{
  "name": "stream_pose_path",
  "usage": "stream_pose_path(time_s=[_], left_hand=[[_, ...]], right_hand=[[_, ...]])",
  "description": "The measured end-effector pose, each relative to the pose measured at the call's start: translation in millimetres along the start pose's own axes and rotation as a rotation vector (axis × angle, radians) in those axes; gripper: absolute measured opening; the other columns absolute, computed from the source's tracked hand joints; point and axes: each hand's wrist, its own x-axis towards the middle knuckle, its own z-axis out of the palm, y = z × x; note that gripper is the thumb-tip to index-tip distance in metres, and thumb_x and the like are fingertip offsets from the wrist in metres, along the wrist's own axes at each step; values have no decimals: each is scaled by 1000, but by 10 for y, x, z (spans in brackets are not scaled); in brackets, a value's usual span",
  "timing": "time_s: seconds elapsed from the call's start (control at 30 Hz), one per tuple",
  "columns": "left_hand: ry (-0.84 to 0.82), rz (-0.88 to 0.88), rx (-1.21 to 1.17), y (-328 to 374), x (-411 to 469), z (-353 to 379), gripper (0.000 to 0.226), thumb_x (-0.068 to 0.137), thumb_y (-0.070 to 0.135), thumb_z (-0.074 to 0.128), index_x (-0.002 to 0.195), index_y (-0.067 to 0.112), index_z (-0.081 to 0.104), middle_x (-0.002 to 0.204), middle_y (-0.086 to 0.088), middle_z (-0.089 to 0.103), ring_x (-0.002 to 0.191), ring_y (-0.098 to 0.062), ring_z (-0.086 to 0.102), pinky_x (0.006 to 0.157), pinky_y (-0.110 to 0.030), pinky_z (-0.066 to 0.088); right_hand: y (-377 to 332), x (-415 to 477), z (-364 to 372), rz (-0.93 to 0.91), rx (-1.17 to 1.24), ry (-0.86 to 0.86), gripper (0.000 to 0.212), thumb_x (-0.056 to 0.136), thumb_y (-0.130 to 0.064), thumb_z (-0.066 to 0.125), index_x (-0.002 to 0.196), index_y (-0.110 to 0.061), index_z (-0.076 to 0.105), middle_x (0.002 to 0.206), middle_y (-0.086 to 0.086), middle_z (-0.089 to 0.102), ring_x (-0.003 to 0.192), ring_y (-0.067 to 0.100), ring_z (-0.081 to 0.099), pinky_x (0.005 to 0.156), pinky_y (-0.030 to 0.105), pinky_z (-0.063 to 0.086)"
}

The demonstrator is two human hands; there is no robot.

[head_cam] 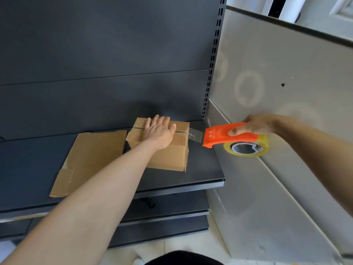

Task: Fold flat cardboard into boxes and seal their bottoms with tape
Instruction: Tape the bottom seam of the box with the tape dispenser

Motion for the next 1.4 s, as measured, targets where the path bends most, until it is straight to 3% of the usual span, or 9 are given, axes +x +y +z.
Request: stream_pose_path(time_s=[0.23, 0.37, 0.43, 0.53, 0.63, 0.77, 0.93, 1.13, 1.4], left_hand=[[42, 37, -7, -25, -14, 18, 53, 103, 40, 8, 153, 24, 6, 161, 2, 8, 148, -17, -2, 119, -39, -6], [117, 178, -121, 138, -49, -14, 43, 105, 21, 22, 147, 22, 30, 156, 0, 26, 147, -19, 12, 120, -41, -3], [82, 138, -183, 282, -34, -18, 42, 104, 31, 25, 143, 21, 37, 152, -1, 35, 146, -21, 15, 119, -43, -1], [27, 57, -74, 332, 2, 22, 64, 91, 66, 27, 140, 26, 33, 151, -1, 34, 146, -26, 14, 117, -47, 1], [26, 55, 13, 246, 57, 11, 69, 88, 69, 27, 143, 27, 29, 152, -1, 30, 145, -25, 14, 118, -47, 1], [-24, 79, 45, 204, 111, -34, 72, 89, 70, 25, 147, 26, 24, 156, -1, 23, 146, -25, 10, 118, -48, 0], [-45, 90, 37, 185, 106, -67, 72, 90, 69, 25, 148, 25, 23, 157, -2, 21, 147, -25, 8, 118, -48, -2], [-39, 106, 29, 163, 80, -67, 71, 90, 68, 25, 146, 24, 25, 156, -2, 23, 146, -25, 10, 118, -48, -2], [-29, 95, 20, 164, 86, -51, 70, 89, 67, 30, 145, 26, 26, 154, -2, 26, 146, -25, 11, 117, -50, -4]], right_hand=[[-141, 144, 224, -14, -46, -17, 65, 67, -73, 64, 97, -16, 67, 91, 3, 68, 86, 24, 64, 84, 34, 48], [-168, 163, 257, -18, -50, -22, 66, 69, -72, 62, 100, -14, 67, 96, 6, 68, 86, 25, 63, 83, 34, 47], [-190, 158, 272, -18, -52, -25, 65, 70, -71, 63, 100, -14, 67, 96, 6, 68, 86, 24, 63, 80, 33, 46], [-132, 154, 282, -16, -38, -33, 61, 70, -71, 64, 97, -16, 67, 94, 4, 69, 84, 23, 64, 81, 33, 47], [48, 87, 244, 1, 42, -19, 57, 69, -68, 67, 96, -17, 68, 95, 4, 70, 85, 22, 65, 84, 35, 49], [210, -74, 244, -38, 230, -44, 39, 75, -57, 69, 87, -20, 69, 91, 4, 72, 80, 18, 67, 69, 26, 47], [263, -187, 218, -80, 325, -38, 73, 44, -70, 69, 92, -15, 74, 84, 4, 76, 80, 23, 71, 76, 32, 52], [186, -226, 213, -23, 208, -20, 43, 74, -56, 68, 91, -17, 70, 90, 4, 73, 82, 21, 67, 76, 32, 47], [-245, -48, 417, 38, -110, 22, 62, 72, -72, 60, 90, -12, 60, 94, 7, 62, 83, 27, 59, 74, 31, 42]])
